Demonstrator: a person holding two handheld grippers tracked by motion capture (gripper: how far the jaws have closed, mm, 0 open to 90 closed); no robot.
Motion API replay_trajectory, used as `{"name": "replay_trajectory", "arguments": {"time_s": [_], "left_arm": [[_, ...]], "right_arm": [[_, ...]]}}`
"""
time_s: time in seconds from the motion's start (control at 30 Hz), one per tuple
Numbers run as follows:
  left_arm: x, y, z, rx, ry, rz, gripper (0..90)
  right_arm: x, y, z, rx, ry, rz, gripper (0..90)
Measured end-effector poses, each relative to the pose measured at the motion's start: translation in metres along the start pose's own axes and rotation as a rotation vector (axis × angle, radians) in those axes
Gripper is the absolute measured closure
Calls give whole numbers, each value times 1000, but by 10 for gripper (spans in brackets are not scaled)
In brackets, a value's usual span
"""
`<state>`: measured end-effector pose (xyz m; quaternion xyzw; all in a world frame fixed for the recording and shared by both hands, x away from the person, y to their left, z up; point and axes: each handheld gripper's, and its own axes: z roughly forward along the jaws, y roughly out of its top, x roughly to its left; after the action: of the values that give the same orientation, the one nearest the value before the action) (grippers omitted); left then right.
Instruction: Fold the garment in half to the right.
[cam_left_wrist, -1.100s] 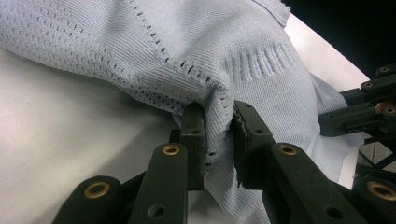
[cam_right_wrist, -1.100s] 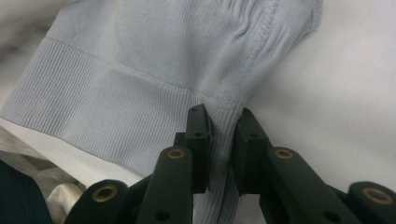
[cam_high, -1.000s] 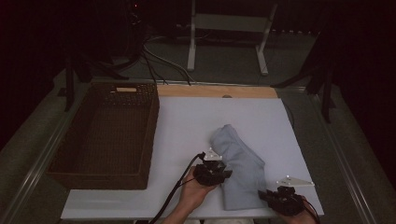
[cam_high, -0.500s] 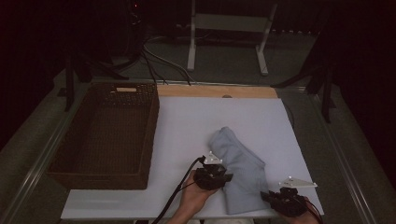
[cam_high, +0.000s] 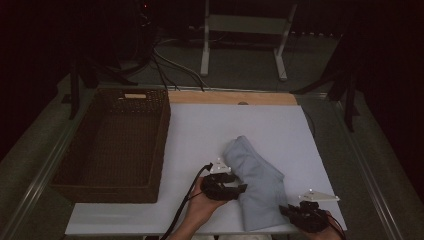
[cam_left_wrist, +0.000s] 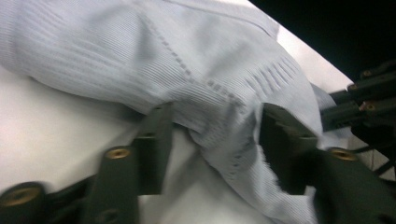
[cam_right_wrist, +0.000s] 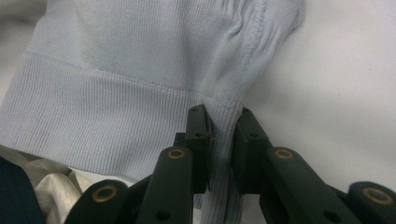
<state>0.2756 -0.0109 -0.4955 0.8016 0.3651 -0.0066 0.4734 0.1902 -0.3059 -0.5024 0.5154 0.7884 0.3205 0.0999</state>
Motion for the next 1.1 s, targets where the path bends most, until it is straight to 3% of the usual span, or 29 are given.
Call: {"name": "replay_trajectory", "arguments": {"time_s": [0.17, 0.3, 0.53, 0.57, 0.63, 0.7, 1.1], "left_arm": [[6, 3, -2, -18, 12, 3, 275], [7, 6, -1, -25, 18, 34, 222], [10, 13, -1, -55, 22, 36, 177], [11, 15, -2, -55, 18, 37, 100], [11, 17, -2, -64, 23, 40, 100], [12, 20, -3, -74, 21, 48, 37], [17, 31, -6, -120, 45, 100, 36]], "right_arm": [[0, 0, 1, -1, -2, -5, 789], [1, 0, 0, -2, -3, -8, 789], [1, -1, 0, -3, -5, -8, 789], [2, -1, 0, -3, -8, -9, 789], [2, -1, 0, -3, -9, -9, 789], [2, -1, 1, -3, -9, -9, 788], [2, -1, 1, -5, -10, -9, 788]]}}
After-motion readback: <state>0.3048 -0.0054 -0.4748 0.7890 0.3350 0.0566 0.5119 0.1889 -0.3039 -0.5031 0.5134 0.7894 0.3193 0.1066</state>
